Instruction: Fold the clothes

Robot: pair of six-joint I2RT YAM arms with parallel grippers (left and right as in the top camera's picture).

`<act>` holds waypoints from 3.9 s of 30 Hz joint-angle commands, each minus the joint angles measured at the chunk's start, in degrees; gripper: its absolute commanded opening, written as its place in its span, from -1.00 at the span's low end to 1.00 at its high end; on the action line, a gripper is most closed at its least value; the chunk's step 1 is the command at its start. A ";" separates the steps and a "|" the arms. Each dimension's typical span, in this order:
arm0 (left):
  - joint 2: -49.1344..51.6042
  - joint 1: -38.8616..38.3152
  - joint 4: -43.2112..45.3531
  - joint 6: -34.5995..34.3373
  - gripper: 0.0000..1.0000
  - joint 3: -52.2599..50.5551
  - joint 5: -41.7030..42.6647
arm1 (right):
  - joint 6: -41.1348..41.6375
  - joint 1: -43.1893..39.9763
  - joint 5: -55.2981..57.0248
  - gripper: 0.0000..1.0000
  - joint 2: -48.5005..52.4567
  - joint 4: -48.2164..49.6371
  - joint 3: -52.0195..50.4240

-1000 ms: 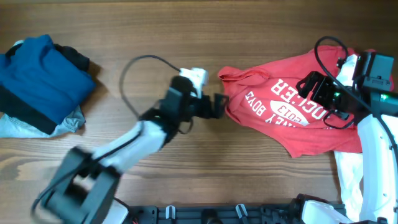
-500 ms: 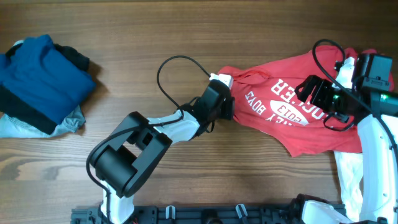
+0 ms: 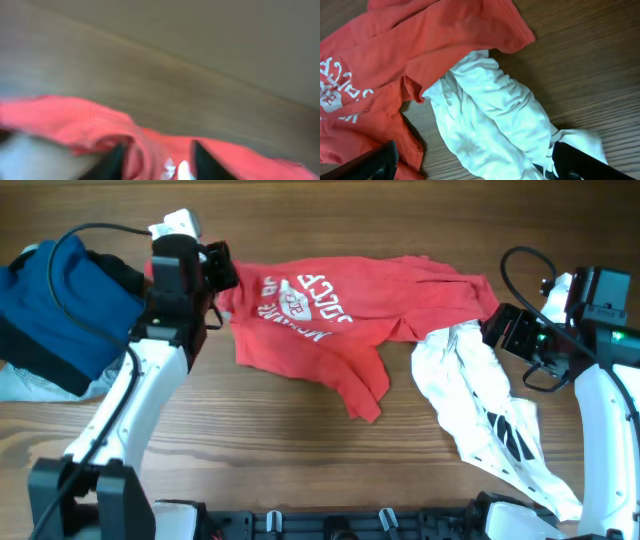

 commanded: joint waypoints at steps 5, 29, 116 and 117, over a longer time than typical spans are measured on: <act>0.90 -1.38 -23.80 -3.48 0.99 -0.15 23.50 | -1.16 -0.07 1.22 0.99 -0.07 -0.31 0.07; 17.03 -28.30 -29.44 -28.89 -0.92 -4.85 18.29 | -2.67 -0.07 1.20 0.99 4.11 -1.36 0.04; 11.06 -5.64 -29.07 -22.12 -0.11 -7.37 0.26 | -5.49 -8.63 -2.64 0.52 28.00 16.65 0.92; 11.45 -5.62 -27.17 -22.12 -0.23 -7.37 0.04 | -5.46 -8.63 -2.64 0.52 28.00 16.65 0.92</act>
